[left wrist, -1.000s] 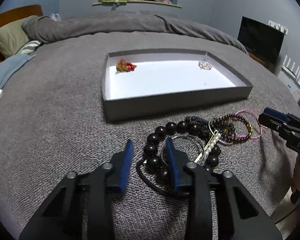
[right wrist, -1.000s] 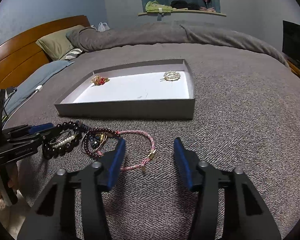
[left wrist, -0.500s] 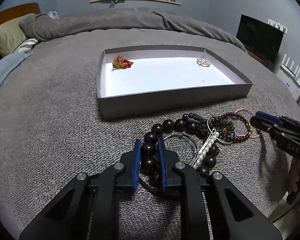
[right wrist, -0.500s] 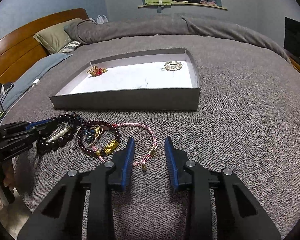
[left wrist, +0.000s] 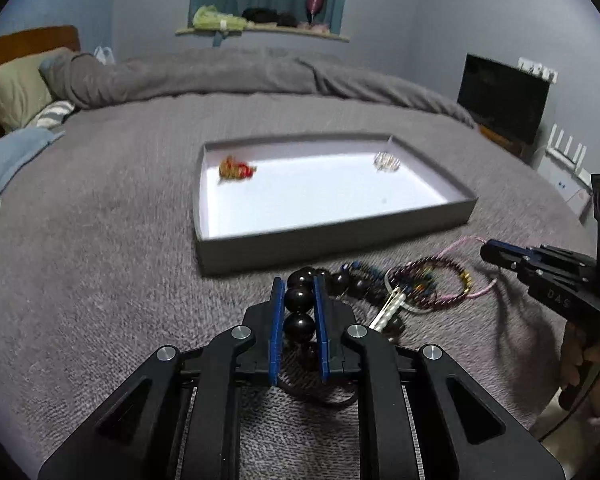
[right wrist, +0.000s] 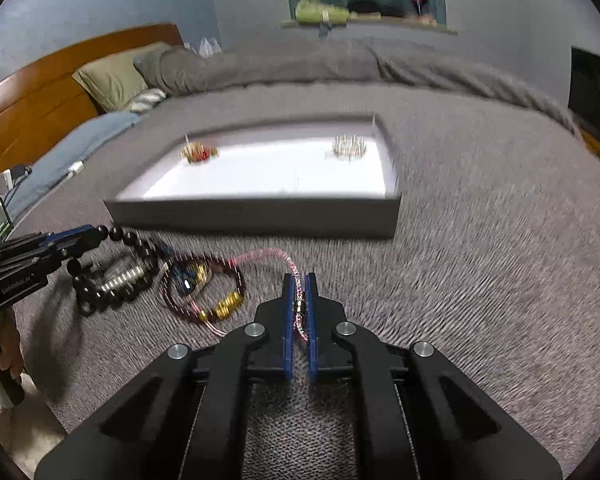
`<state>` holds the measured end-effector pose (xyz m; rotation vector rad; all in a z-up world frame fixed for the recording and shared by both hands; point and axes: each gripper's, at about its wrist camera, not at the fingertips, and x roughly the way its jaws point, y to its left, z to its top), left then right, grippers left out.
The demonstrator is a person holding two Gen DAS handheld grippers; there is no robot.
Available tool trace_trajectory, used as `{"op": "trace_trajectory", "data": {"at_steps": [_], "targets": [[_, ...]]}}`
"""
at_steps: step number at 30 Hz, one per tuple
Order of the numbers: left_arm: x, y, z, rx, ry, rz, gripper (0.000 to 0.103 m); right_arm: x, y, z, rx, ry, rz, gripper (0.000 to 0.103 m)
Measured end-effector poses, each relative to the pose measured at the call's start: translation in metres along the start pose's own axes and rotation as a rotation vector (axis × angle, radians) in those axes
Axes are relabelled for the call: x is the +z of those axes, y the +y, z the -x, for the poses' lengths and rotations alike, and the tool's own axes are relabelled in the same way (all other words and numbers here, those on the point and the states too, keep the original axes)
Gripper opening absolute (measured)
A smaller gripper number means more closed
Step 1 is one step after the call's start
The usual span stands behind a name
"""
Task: Organize jewelry
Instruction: 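Grasp black bead bracelet with left tool while right tool grasps pink cord bracelet, then lower both bracelets into the tray and open both tools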
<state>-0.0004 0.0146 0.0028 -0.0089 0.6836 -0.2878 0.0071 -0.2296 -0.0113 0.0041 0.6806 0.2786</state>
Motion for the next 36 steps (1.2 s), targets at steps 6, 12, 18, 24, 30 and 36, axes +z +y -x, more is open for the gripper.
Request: {"op": "trace_trajectory", "data": {"at_steps": [6,12,18,24,30,36], "targets": [[0.006,-0.005,0.013,-0.044,-0.053,-0.009,0.015,0.011,0.004,0.028,-0.003,-0.137,0.021,0.005],[0.016,-0.018,0.029,-0.088,-0.112,-0.029,0.015,0.023,0.003,0.049,0.002,-0.234,0.019,0.005],[0.032,-0.030,0.040,-0.111,-0.157,-0.053,0.015,0.036,0.005,0.061,-0.005,-0.280,0.031,0.005],[0.057,-0.032,0.050,-0.117,-0.192,-0.044,0.015,0.062,0.011,0.069,-0.041,-0.337,0.047,0.005],[0.089,-0.036,0.058,-0.101,-0.248,-0.043,0.015,0.097,0.001,0.072,-0.033,-0.380,-0.002,0.005],[0.118,-0.021,0.027,-0.077,-0.230,0.030,0.015,0.120,-0.014,0.053,-0.060,-0.406,-0.059,0.005]]}}
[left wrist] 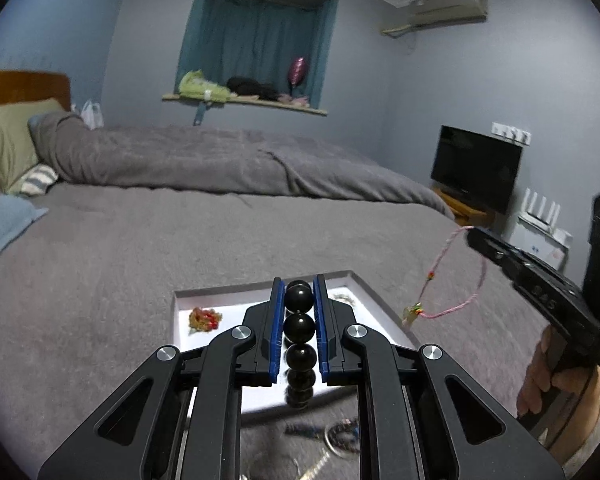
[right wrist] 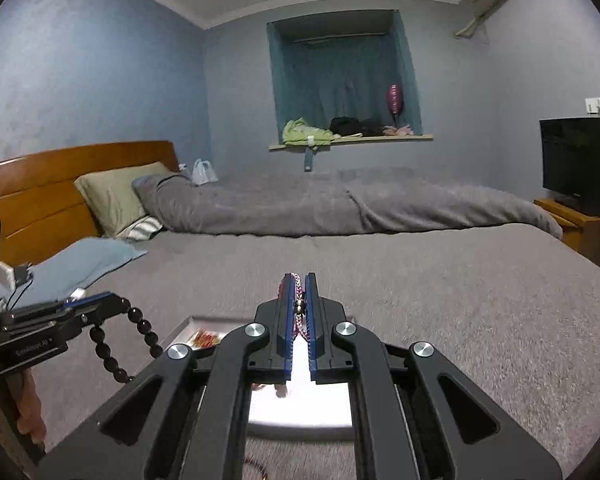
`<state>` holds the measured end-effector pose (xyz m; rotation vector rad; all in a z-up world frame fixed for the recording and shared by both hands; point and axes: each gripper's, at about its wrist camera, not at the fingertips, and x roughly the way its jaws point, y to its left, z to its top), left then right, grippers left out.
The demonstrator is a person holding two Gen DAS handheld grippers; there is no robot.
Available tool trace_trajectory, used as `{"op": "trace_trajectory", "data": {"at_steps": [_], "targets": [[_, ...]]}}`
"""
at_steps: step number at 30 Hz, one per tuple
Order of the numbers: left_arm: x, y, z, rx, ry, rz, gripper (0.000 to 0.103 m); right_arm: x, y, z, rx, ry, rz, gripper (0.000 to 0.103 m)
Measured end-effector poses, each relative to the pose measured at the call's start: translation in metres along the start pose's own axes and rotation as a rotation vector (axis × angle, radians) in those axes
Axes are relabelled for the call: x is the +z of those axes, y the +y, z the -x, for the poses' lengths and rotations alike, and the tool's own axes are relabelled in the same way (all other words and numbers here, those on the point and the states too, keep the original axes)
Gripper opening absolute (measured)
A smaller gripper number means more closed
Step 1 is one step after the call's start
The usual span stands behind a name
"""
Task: Organize jewelry
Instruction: 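Lower both bracelets into the tray and open both tools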
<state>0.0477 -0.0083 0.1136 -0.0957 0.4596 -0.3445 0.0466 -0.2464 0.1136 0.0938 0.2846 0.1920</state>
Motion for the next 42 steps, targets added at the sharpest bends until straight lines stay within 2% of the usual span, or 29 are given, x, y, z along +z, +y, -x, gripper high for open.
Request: {"op": "trace_trajectory", "data": {"at_steps": [4,7,10,13,21,31,36,42], "targets": [[-0.007,0.020,-0.036,0.014,0.059,0.042,0.015,-0.014,-0.016,-0.026,-0.014,0.049,-0.033,0.005],[-0.021,0.037,-0.067,0.038,0.137,0.068,0.015,-0.025,-0.025,-0.048,-0.004,0.104,-0.062,0.005],[-0.028,0.049,-0.082,0.058,0.169,0.091,0.015,-0.039,-0.028,-0.068,0.001,0.156,-0.072,0.005],[-0.033,0.065,-0.086,0.082,0.178,0.123,0.015,-0.050,-0.027,-0.080,0.014,0.193,-0.076,0.005],[-0.045,0.098,-0.083,0.154,0.205,0.198,0.015,-0.076,-0.027,-0.091,-0.045,0.293,-0.046,0.005],[-0.055,0.101,-0.109,0.139,0.285,0.190,0.015,-0.087,-0.022,-0.114,-0.046,0.360,-0.021,0.005],[-0.050,0.107,-0.129,0.166,0.306,0.189,0.015,-0.086,-0.019,-0.133,-0.054,0.374,0.011,0.005],[-0.051,0.112,-0.136,0.189,0.308,0.204,0.015,-0.083,-0.036,-0.141,-0.084,0.361,-0.064,0.005]]}}
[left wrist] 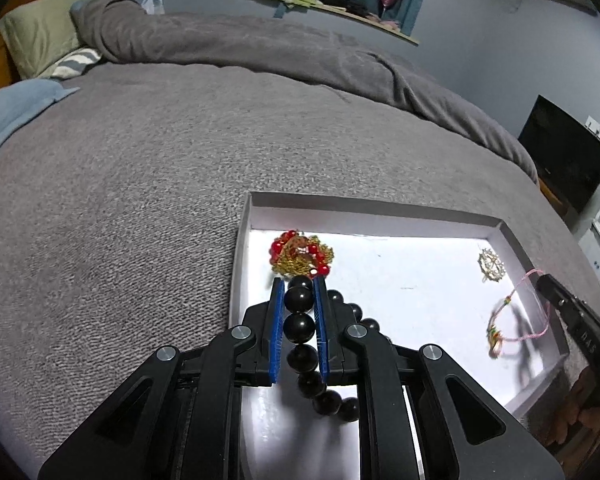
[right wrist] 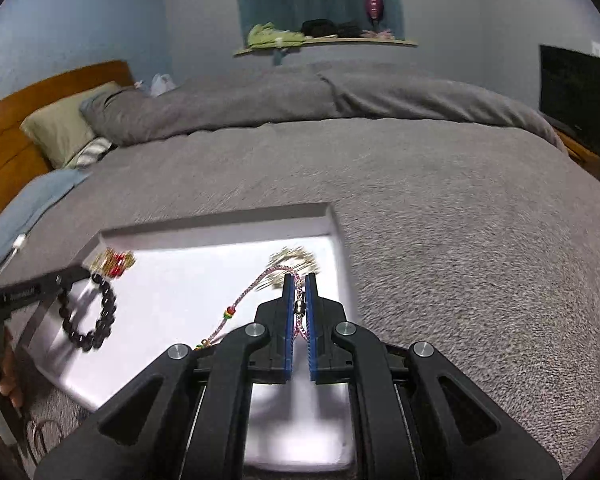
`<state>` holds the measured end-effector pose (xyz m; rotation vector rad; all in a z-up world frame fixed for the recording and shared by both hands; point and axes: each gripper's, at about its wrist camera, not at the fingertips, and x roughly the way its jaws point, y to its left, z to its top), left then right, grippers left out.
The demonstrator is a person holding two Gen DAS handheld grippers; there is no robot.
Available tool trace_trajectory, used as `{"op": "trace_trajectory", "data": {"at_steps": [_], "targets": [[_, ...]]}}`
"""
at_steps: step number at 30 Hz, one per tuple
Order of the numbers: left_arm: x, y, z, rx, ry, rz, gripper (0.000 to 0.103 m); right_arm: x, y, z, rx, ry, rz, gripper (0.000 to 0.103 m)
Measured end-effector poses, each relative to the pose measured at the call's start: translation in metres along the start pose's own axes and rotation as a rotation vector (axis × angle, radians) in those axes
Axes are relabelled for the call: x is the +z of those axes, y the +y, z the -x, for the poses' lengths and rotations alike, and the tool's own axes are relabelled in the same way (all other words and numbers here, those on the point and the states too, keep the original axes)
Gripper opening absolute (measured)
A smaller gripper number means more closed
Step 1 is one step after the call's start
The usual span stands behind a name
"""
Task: Organize jewelry
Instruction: 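Lower both bracelets into the tray and open both tools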
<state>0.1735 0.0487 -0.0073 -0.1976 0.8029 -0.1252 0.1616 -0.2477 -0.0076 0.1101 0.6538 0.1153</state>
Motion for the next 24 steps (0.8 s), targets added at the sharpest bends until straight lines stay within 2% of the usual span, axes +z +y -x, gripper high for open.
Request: {"op": "trace_trajectory", "data": {"at_steps": [4,7,10,13,15,17,18,19,22,24], "targets": [[-0.001,0.001,0.000,0.000,-0.001,0.002,0.015,-0.002,-0.002,-0.009,0.009,0.037,-0.006,0.005],[-0.002,0.000,0.001,0.018,-0.012,-0.001,0.022,-0.003,0.000,-0.007,0.013,0.031,-0.002,0.005],[-0.003,0.000,0.002,0.011,-0.013,-0.001,0.023,-0.003,-0.002,-0.006,0.017,0.027,-0.010,0.005],[-0.003,0.001,0.003,0.006,-0.014,0.001,0.024,-0.002,-0.003,-0.004,0.018,0.020,-0.013,0.010],[-0.003,0.000,0.004,0.002,-0.017,-0.001,0.026,-0.002,-0.003,-0.001,0.024,0.006,-0.010,0.025],[-0.003,-0.001,0.007,-0.005,-0.026,-0.005,0.031,-0.003,-0.003,0.002,0.031,-0.005,-0.008,0.035],[-0.004,-0.002,0.008,-0.006,-0.031,-0.005,0.037,-0.003,-0.003,0.003,0.036,-0.010,-0.008,0.039],[-0.004,-0.003,0.012,-0.003,-0.044,-0.004,0.049,-0.003,-0.003,0.005,0.042,-0.016,-0.010,0.040],[-0.004,-0.005,0.020,-0.014,-0.075,0.001,0.064,-0.002,-0.005,0.011,0.059,-0.030,-0.016,0.048],[-0.004,-0.007,0.027,-0.001,-0.092,-0.003,0.072,-0.002,-0.005,0.016,0.050,-0.048,-0.015,0.068]]}}
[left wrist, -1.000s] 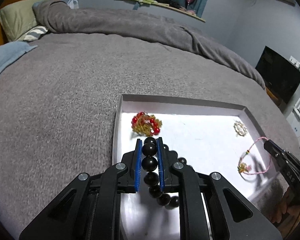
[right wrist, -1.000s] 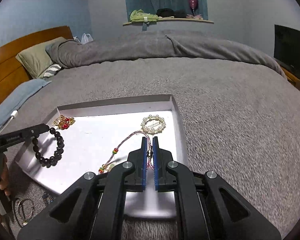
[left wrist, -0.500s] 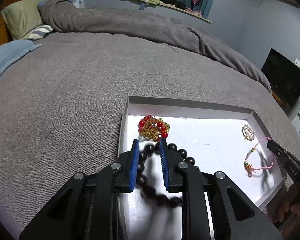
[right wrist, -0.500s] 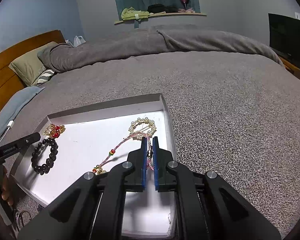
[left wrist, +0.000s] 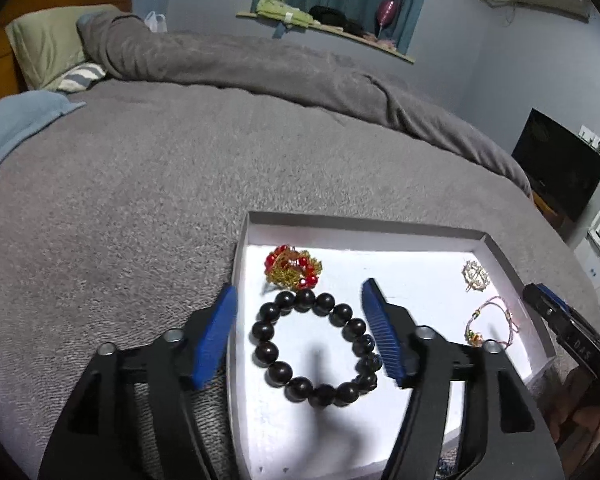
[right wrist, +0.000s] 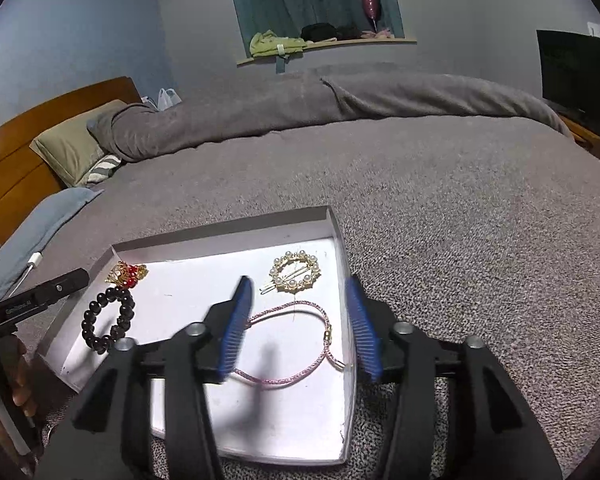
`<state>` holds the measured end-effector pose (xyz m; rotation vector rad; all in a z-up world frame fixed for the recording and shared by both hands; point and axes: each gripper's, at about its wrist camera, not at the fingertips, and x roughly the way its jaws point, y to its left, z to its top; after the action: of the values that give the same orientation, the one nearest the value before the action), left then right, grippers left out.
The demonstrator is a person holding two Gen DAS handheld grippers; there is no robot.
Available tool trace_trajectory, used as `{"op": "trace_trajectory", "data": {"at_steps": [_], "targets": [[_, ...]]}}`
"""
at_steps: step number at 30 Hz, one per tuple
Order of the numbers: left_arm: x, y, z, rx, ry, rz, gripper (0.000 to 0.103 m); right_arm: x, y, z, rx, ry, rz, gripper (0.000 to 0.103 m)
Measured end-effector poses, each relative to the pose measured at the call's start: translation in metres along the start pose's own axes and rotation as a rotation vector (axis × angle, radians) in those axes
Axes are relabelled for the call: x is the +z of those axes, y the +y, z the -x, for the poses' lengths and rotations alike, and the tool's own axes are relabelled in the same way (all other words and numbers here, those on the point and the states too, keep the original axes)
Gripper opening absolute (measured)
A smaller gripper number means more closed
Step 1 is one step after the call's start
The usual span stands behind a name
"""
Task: Organize jewelry
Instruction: 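Lower both bracelets into the tray and open both tools, then move both tools back toward the silver bangles and dark bead bracelets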
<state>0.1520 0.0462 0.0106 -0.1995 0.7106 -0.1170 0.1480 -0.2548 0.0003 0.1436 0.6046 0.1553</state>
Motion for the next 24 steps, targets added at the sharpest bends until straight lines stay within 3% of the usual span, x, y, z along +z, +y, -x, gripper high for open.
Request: {"op": "trace_trajectory", "data": {"at_steps": [9,16,24], "targets": [[-0.003,-0.001,0.026,0.053,-0.068,-0.005,0.091,0.003,0.001,0.017,0.023,-0.032,0.008,0.097],[-0.010,-0.003,0.049,0.065,-0.099,-0.037,0.094,-0.001,0.001,0.043,0.027,-0.075,0.003,0.097],[-0.028,-0.018,0.072,0.062,-0.109,-0.119,0.094,-0.015,0.019,0.076,0.003,-0.110,0.109,0.097]]}}
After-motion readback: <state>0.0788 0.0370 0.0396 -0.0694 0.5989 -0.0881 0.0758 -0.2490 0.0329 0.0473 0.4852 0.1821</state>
